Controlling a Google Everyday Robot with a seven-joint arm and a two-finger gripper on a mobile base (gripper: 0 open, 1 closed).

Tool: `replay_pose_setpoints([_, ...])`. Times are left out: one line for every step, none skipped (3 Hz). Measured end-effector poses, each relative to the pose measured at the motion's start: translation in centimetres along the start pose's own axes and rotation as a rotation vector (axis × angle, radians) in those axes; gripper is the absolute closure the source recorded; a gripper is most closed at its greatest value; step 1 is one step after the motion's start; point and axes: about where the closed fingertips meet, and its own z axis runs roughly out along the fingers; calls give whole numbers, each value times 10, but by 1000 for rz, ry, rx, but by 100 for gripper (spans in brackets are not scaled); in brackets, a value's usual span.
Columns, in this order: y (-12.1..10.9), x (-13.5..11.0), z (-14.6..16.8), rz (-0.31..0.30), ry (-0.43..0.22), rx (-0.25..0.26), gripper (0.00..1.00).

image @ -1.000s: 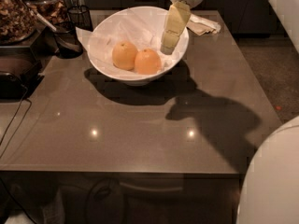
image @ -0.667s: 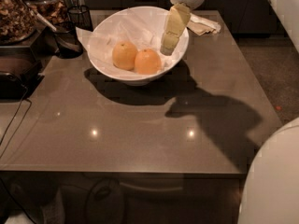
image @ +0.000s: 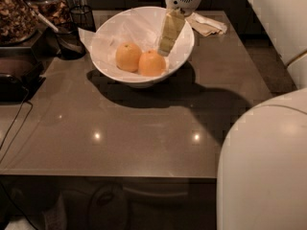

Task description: Pick orange from white bowl

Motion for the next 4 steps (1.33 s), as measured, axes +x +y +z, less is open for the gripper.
replay_pose_setpoints([-5,-3,17,-3,11,-33,37])
replay_pose_setpoints([-8,-1,32,2,22,-57,35])
replay_pose_setpoints([-7,-3,45,-4,29,-82,31])
replay_pose_setpoints([-3,-5,60,-3,31,-118,30])
